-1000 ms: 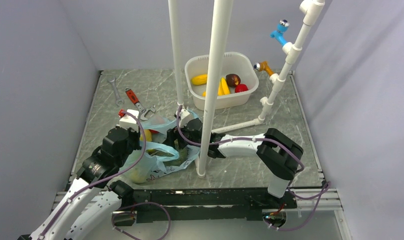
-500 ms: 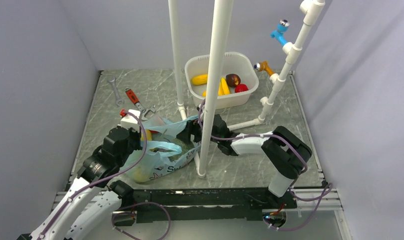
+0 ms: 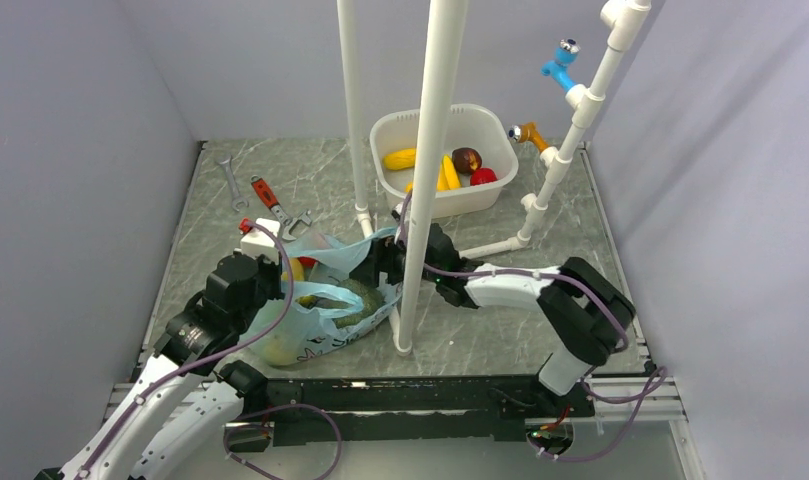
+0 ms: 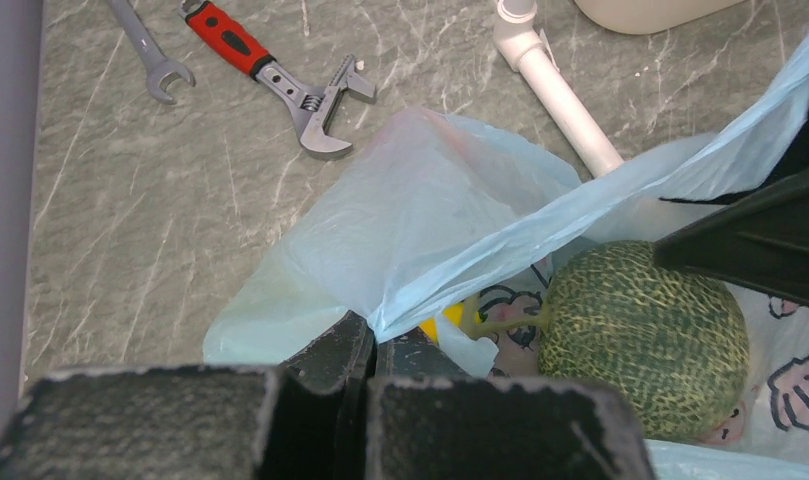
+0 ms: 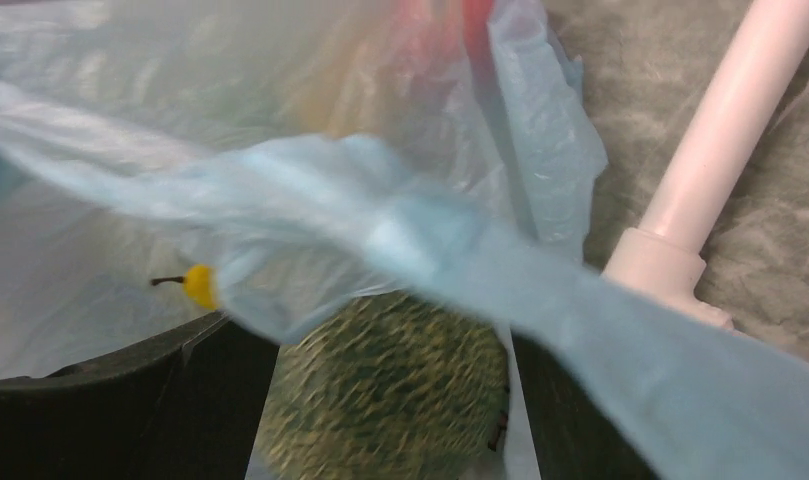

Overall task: Take the fake fruits out of the plastic bag
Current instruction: Adjust the fake fruit in the plastic bag.

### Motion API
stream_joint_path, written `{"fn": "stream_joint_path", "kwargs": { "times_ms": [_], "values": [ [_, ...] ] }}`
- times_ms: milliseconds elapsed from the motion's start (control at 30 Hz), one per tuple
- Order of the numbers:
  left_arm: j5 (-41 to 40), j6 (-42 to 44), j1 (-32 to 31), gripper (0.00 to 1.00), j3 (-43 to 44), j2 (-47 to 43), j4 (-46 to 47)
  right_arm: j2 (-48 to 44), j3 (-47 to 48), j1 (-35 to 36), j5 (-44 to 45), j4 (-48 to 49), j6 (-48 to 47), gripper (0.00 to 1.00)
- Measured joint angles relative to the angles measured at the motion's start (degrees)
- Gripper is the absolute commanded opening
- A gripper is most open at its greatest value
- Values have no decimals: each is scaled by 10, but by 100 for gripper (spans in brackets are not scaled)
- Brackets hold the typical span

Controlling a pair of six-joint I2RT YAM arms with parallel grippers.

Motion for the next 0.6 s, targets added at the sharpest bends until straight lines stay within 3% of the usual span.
{"fn": "stream_joint_path", "kwargs": {
  "times_ms": [267, 333, 400, 500, 600],
  "values": [
    [2, 0, 0, 0, 0, 0, 1, -96, 20, 15, -16, -47, -41, 87],
    [6, 0, 0, 4, 0, -1, 1, -104, 23, 25, -21, -49, -52, 86],
    [11, 1, 0, 15, 0, -2, 1, -106, 23, 36, -31, -50, -61, 85],
    [16, 3, 0, 48, 0, -5, 0, -103, 23, 49, -51, -48, -64, 83],
    [35, -3, 0, 66, 2, -14, -4, -90, 23, 51, -63, -38, -62, 82]
  ]
}}
